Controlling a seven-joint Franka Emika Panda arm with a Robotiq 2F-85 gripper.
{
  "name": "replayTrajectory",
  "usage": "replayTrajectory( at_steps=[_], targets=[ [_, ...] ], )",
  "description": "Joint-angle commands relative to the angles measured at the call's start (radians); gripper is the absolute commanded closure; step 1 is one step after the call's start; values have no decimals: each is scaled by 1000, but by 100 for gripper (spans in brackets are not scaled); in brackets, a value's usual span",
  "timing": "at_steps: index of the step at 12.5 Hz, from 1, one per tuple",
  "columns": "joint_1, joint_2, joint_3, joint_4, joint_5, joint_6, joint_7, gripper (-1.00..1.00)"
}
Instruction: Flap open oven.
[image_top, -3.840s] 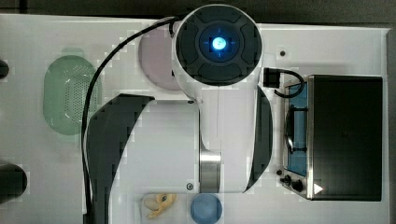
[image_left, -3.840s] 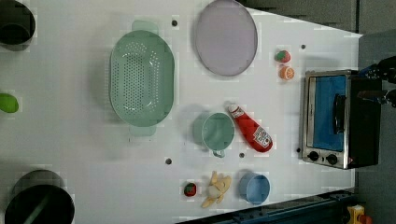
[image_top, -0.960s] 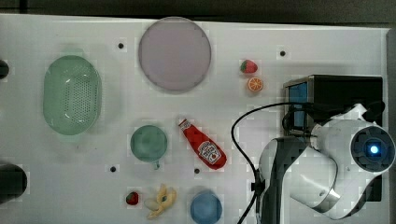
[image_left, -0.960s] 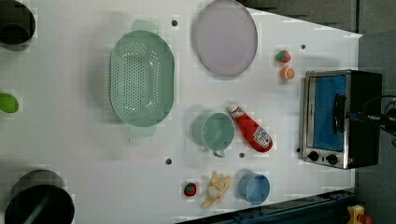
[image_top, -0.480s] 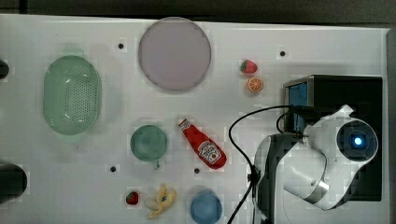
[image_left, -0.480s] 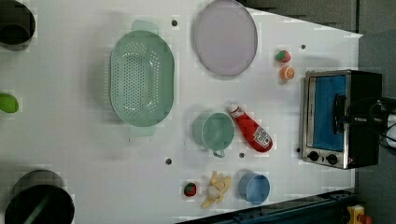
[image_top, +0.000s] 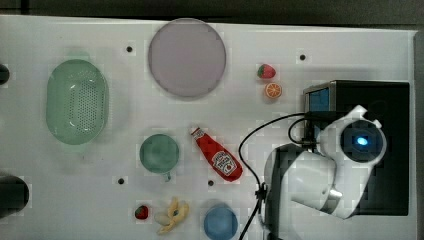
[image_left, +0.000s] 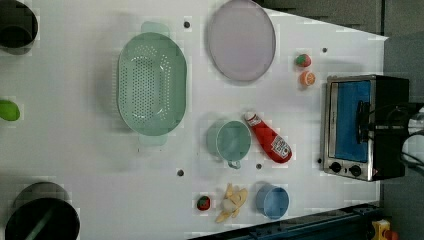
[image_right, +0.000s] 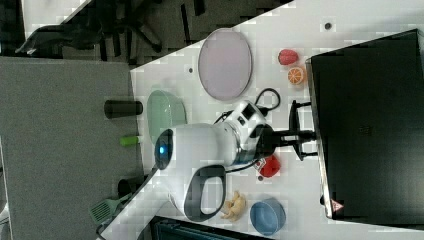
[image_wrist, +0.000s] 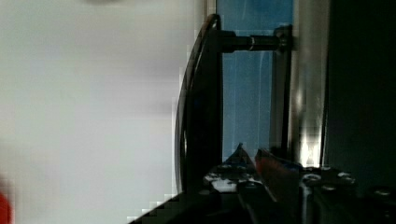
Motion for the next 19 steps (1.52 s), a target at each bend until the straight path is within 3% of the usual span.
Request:
replayTrajectory(
  at_steps=[1,7,14,17,19],
  targets=[
    [54,-17,59,-26,-86,-11,206,65],
    [100,39,143,-37,-291,-57,459,65],
    [211,239,221,6,-597,-141,967,65],
    [256,354,225,45,-642,-145,1136,65],
    [277,398,227,70,-641,-146,1149,65]
  ],
)
